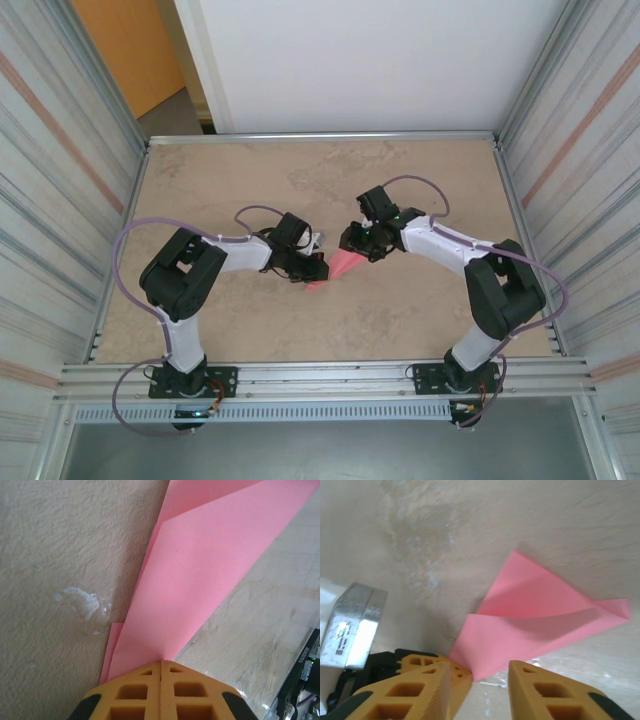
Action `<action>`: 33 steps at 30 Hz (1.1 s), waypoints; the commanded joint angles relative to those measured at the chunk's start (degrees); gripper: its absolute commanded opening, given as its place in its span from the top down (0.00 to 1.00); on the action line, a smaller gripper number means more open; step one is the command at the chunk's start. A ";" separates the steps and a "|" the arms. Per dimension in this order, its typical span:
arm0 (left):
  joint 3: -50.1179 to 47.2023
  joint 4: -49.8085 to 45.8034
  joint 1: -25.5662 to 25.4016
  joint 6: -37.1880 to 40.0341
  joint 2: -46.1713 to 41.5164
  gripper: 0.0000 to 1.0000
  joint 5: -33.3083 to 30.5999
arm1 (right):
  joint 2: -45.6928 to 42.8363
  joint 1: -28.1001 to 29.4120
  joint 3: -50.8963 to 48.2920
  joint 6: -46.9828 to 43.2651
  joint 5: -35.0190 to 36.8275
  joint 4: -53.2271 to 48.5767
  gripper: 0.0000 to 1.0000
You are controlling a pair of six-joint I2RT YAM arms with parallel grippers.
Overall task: Fold a paper plane with a square sheet of paper (pick it up from the middle)
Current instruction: Fold the wing for the fifth time at the center of the table.
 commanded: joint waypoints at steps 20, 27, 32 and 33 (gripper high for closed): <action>-1.83 -1.04 0.12 -2.27 1.44 0.96 -0.04 | 8.56 0.30 -6.44 2.79 -3.96 9.75 0.87; -0.94 -1.13 0.12 -2.25 -0.58 0.95 1.00 | 10.11 -1.40 -8.24 0.17 -4.02 10.51 0.87; 0.92 -0.84 0.17 -1.88 -2.87 0.93 2.05 | 11.42 -2.23 -8.76 -2.18 -4.82 9.72 0.88; 1.50 -0.92 0.21 -1.87 -2.90 0.93 2.22 | 11.68 -2.25 -8.68 -2.94 -5.08 9.51 0.89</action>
